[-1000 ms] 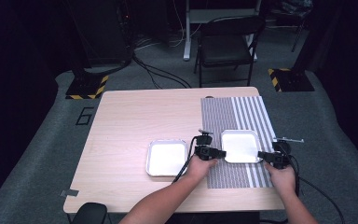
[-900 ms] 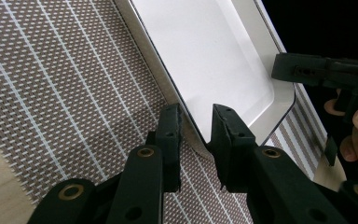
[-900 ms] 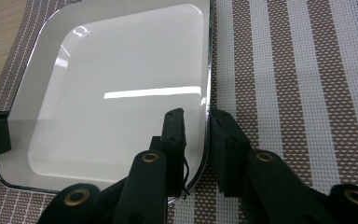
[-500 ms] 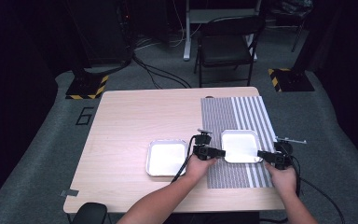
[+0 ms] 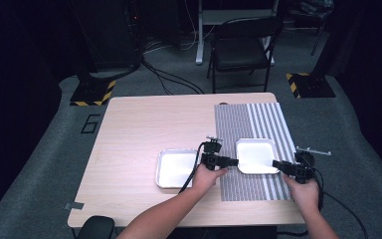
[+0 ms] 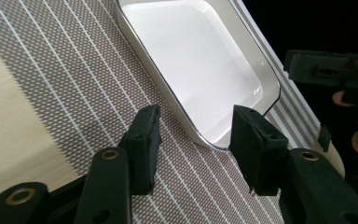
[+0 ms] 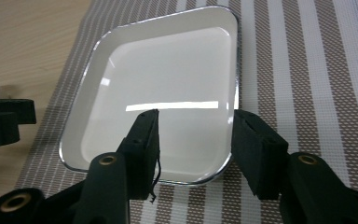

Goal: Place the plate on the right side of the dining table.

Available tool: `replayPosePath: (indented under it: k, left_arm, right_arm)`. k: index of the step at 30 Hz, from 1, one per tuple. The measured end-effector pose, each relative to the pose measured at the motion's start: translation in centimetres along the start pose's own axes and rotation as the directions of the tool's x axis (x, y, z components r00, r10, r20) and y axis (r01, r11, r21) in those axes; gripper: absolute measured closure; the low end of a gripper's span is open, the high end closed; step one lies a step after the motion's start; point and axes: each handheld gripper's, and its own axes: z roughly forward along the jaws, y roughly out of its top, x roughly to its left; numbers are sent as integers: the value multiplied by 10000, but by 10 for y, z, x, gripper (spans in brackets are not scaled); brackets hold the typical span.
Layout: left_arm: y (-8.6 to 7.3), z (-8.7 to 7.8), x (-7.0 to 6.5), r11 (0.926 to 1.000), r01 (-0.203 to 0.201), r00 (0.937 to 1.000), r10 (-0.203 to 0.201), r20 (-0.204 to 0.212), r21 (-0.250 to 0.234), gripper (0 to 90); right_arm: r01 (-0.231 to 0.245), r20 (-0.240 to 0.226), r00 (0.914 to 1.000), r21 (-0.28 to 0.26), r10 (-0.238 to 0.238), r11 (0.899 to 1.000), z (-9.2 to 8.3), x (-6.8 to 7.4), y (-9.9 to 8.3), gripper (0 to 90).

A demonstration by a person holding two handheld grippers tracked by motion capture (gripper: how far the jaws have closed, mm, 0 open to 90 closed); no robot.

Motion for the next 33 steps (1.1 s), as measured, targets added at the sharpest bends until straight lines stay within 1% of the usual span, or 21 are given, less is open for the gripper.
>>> replayPosePath:
  k: [1,4,5,7,8,9,10,11,13,14,15,17,19,21,24,26,27,31,33]
  left_arm:
    - [0,-2,0,9999,-154,9998,154,-83,-37,500]
    - [1,-7,2,9995,-253,9996,251,-100,-173,478]
    - [1,-8,2,9997,-191,9998,189,-107,-178,471]
    - [1,-11,4,9996,-190,9997,187,-134,-205,459]
    - [2,-13,5,9995,-216,9996,213,-184,-213,454]
    - [2,-15,6,9994,-268,9994,263,-243,-218,451]
    - [2,-16,6,9994,-240,9994,234,-252,-244,448]
    - [2,-19,8,9993,-296,9992,289,-290,-231,447]
    - [3,-24,10,9988,-390,9986,379,-370,-280,444]
    - [3,-27,11,9986,-447,9982,435,-418,-295,444]
    - [4,-30,12,9982,-502,9979,488,-433,-331,444]
    - [4,-35,15,9979,-466,9981,447,-419,-456,444]
    - [4,-39,18,9983,-290,9991,274,-322,-505,441]
    - [4,-44,20,9978,-282,9991,261,-342,-602,439]
    - [3,-52,23,9969,-395,9985,368,-400,-687,435]
    - [2,-58,25,9962,-530,9974,494,-523,-697,432]
    - [2,-60,26,9959,-566,9971,528,-547,-702,431]
    - [1,-73,29,9947,-597,9966,547,-611,-842,429]
    - [1,-79,32,9940,-705,9955,648,-691,-838,428]
  right_arm:
    - [14,-95,10000,-60,-14,10000,-1,3,0,501]
    - [177,-230,9996,-83,-178,9998,-3,10,1,478]
    - [297,-261,9992,-87,-299,9995,-3,12,1,474]
    - [376,-282,9989,-152,-380,9992,-4,17,0,471]
    - [452,-325,9984,-168,-458,9988,-3,18,0,470]
    - [423,-379,9984,-160,-429,9990,-3,20,0,470]
    - [528,-405,9977,-182,-535,9984,-3,21,0,469]
    - [485,-419,9979,-144,-491,9987,-3,22,0,468]
    - [613,-474,9969,-191,-622,9979,-2,25,1,467]
    - [560,-528,9970,-154,-567,9983,-3,26,1,467]
    - [621,-571,9964,-133,-628,9980,-3,28,2,467]
    - [703,-600,9957,-169,-712,9974,-5,31,2,467]
    - [711,-681,9951,-176,-721,9973,-6,34,2,467]
    - [843,-750,9935,-198,-856,9962,-7,39,3,466]
    - [981,-839,9914,-275,-1001,9948,-10,44,4,465]
    - [1142,-921,9890,-264,-1162,9931,-11,49,5,463]
    - [1131,-953,9888,-220,-1147,9933,-12,52,5,461]
    - [1455,-1092,9831,-198,-1468,9892,-14,61,5,456]
    - [1562,-1183,9804,-207,-1575,9875,-15,67,5,455]
